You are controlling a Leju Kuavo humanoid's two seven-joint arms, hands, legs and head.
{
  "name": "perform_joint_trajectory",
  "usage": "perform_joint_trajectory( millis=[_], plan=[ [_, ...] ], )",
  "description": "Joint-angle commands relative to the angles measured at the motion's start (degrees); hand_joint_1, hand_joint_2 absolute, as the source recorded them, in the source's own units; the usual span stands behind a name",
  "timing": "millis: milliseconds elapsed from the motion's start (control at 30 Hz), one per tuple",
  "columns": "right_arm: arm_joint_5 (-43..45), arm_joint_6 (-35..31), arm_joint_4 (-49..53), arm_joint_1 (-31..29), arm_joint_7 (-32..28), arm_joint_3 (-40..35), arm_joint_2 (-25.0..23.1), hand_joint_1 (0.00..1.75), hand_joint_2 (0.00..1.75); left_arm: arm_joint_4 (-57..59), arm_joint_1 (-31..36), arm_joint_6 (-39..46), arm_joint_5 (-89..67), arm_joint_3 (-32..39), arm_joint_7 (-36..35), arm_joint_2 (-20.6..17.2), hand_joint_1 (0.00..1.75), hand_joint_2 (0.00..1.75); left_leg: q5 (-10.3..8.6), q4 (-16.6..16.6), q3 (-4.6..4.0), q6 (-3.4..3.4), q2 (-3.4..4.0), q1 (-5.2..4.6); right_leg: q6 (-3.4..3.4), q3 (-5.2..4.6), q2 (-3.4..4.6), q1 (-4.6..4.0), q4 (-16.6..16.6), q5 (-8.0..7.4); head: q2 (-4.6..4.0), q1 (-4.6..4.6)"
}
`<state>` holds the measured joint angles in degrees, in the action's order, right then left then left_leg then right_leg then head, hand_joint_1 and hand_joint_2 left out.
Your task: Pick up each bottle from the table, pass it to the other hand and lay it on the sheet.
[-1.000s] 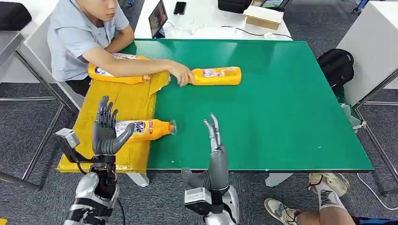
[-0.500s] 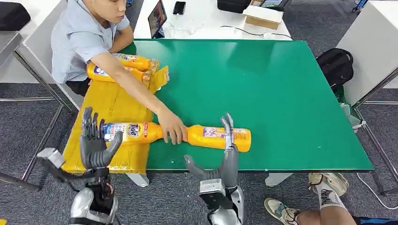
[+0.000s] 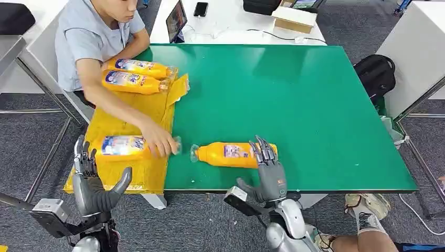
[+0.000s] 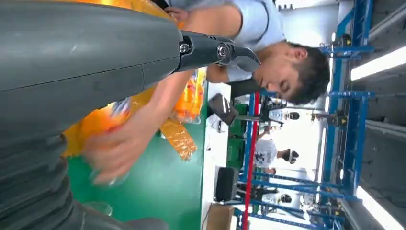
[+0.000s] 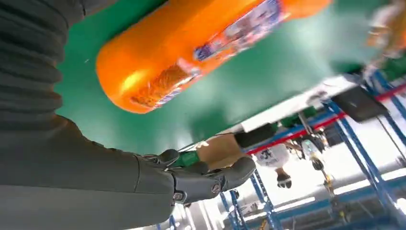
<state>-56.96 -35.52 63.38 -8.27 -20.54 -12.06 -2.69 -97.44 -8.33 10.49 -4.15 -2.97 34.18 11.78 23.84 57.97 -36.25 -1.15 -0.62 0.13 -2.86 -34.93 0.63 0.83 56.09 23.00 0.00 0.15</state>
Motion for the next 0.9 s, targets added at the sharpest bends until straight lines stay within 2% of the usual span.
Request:
perform_joint_trajectory(
  millis=[33, 67, 333, 467, 533, 567, 833, 900],
  plan=[
    [-1.96, -0.36, -18.04, -12.02, 0.95, 1.36, 2.23, 0.0, 1.75, 5.8, 4.05, -1.2, -0.24, -2.23, -0.15, -1.07, 0.0, 1.75, 0.05, -0.09, 0.28, 0.05, 0.07, 0.0, 0.08, 0.26, -0.01, -0.02, -0.08, 0.04, 0.0, 0.0],
    [-2.07, 0.07, -20.69, -13.9, 1.38, 1.09, 2.18, 0.0, 1.75, 6.23, 4.4, -3.74, 2.46, -2.6, -1.79, -1.23, 0.0, 1.75, 0.09, -0.09, 0.4, 0.06, 0.1, 0.0, 0.11, 0.38, 0.0, -0.03, -0.07, 0.09, 0.0, -0.02],
    [-2.73, 1.73, -25.46, -17.15, 2.23, 0.17, 2.12, 0.0, 1.75, 7.07, 4.97, -5.74, 5.81, -2.15, -3.63, -1.17, 0.0, 1.75, 0.12, -0.1, 0.47, 0.08, 0.08, 0.01, 0.13, 0.45, -0.05, -0.04, -0.08, 0.13, 0.0, 0.0],
    [5.92, 7.43, -28.48, -18.81, -2.5, 3.04, 0.61, 0.0, 1.75, 9.41, 6.29, -7.73, 9.37, -1.74, -5.49, -1.09, 0.0, 1.75, 0.04, -0.06, 0.23, 0.05, 0.04, -0.01, 0.07, 0.21, -0.03, -0.01, -0.03, 0.06, 0.0, 0.0],
    [3.14, 6.58, -30.93, -20.13, -1.05, 0.66, 0.92, 0.0, 1.75, 10.34, 6.85, -8.31, 10.71, -1.72, -6.34, -1.11, 0.0, 1.75, 0.03, -0.07, 0.23, 0.06, 0.04, 0.0, 0.08, 0.21, -0.03, -0.01, -0.03, 0.05, 0.0, 0.0],
    [4.33, 8.44, -31.88, -20.71, -1.33, 0.81, 0.6, 0.0, 1.75, 10.69, 7.08, -8.31, 10.73, -1.85, -6.36, -1.22, 0.0, 1.75, 0.08, -0.08, 0.38, 0.09, 0.06, 0.02, 0.12, 0.37, -0.04, -0.04, -0.05, 0.1, 0.0, 0.0],
    [3.75, 8.34, -32.25, -20.94, -1.16, 0.23, 0.66, 0.0, 1.75, 10.83, 7.18, -8.32, 10.73, -1.91, -6.36, -1.26, 0.0, 1.75, 0.05, -0.06, 0.23, 0.06, 0.03, 0.01, 0.08, 0.22, -0.05, -0.03, -0.02, 0.08, 0.0, 0.0],
    [2.27, 10.67, -33.85, -21.9, 0.33, -1.69, 1.24, 0.0, 1.75, 10.79, 7.13, -8.92, 10.91, -2.43, -6.96, -1.72, 0.0, 1.75, 0.07, -0.06, 0.27, 0.07, 0.05, 0.01, 0.09, 0.25, -0.03, -0.03, -0.02, 0.09, 0.0, 0.0]
  ],
)
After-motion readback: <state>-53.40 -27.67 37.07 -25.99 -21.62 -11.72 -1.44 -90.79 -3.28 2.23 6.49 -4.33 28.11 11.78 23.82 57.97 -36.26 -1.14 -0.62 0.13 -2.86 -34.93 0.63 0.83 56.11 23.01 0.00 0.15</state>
